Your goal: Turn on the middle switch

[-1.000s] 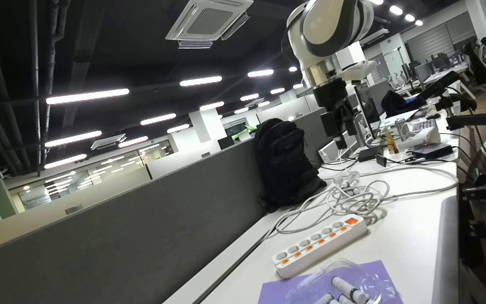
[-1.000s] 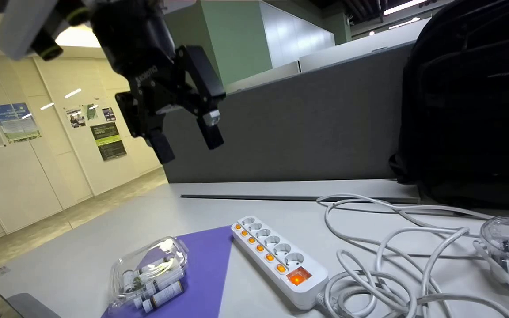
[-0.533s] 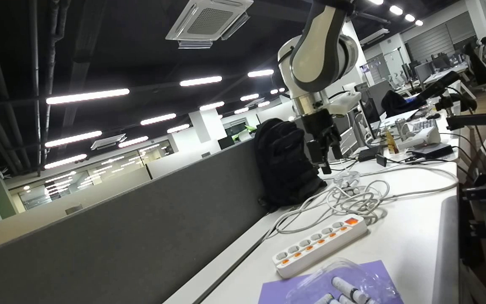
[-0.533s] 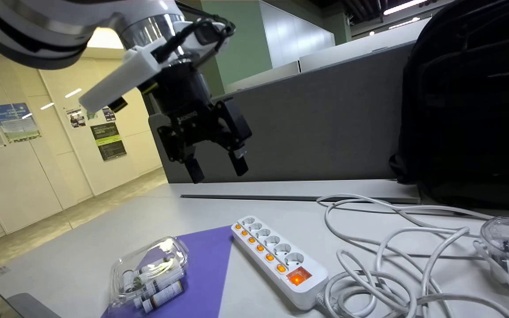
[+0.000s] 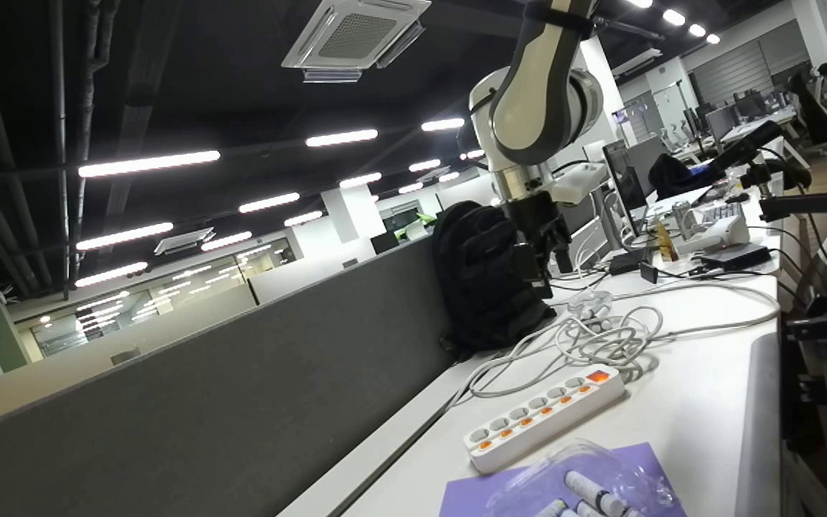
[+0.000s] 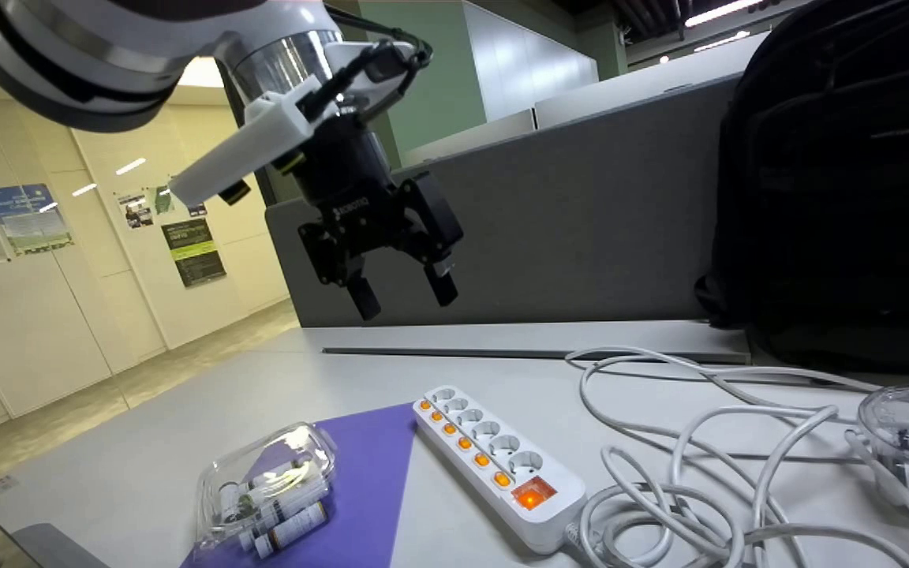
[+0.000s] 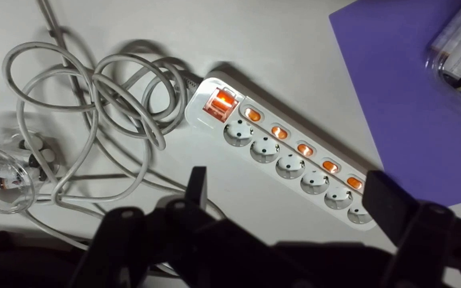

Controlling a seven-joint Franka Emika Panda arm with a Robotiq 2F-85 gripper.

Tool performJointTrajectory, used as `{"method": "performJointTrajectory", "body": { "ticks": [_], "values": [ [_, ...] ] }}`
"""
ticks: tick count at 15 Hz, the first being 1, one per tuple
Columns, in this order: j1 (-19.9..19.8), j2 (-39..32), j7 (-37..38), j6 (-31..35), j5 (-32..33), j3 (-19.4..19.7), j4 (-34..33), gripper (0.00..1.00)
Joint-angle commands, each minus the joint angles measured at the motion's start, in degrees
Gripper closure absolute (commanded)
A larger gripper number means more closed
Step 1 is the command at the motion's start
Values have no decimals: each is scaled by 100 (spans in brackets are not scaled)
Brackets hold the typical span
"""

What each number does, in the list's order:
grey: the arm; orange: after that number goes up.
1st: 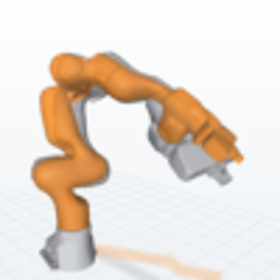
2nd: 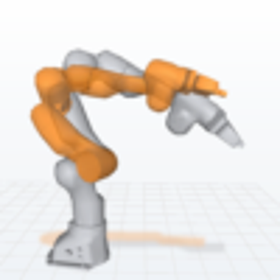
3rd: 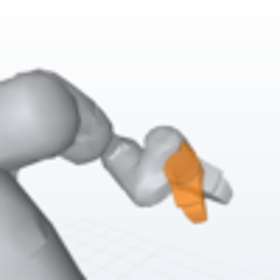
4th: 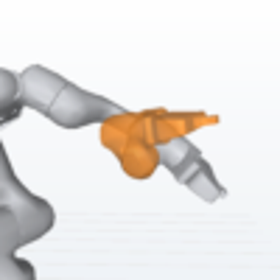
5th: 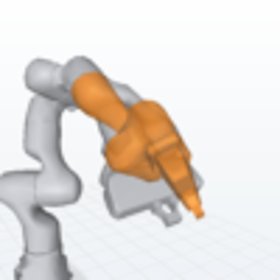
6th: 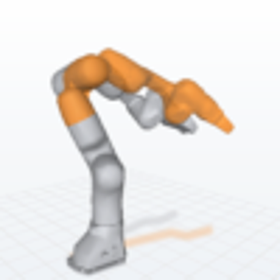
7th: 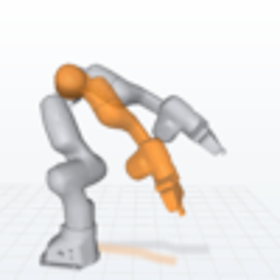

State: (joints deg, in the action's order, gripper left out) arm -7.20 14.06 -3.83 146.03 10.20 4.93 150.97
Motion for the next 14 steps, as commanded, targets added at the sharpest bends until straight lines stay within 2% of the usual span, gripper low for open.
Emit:
{"method": "performJointTrajectory", "body": {
  "ticks": [1, 3, 4, 5, 9, 14],
  "values": [
    [-64, -512, 620, 1039, 185, -153, 84, 0],
    [-36, -914, 792, 1579, 161, -211, 83, 0],
    [-7, -1142, 854, 1793, 118, -228, 51, 16],
    [12, -1355, 928, 1936, 105, -238, -6, 27],
    [187, -2152, 1049, 2170, -143, -151, -299, 55],
    [346, -2777, 1027, 2203, -723, -148, -732, 89]
  ]
}}
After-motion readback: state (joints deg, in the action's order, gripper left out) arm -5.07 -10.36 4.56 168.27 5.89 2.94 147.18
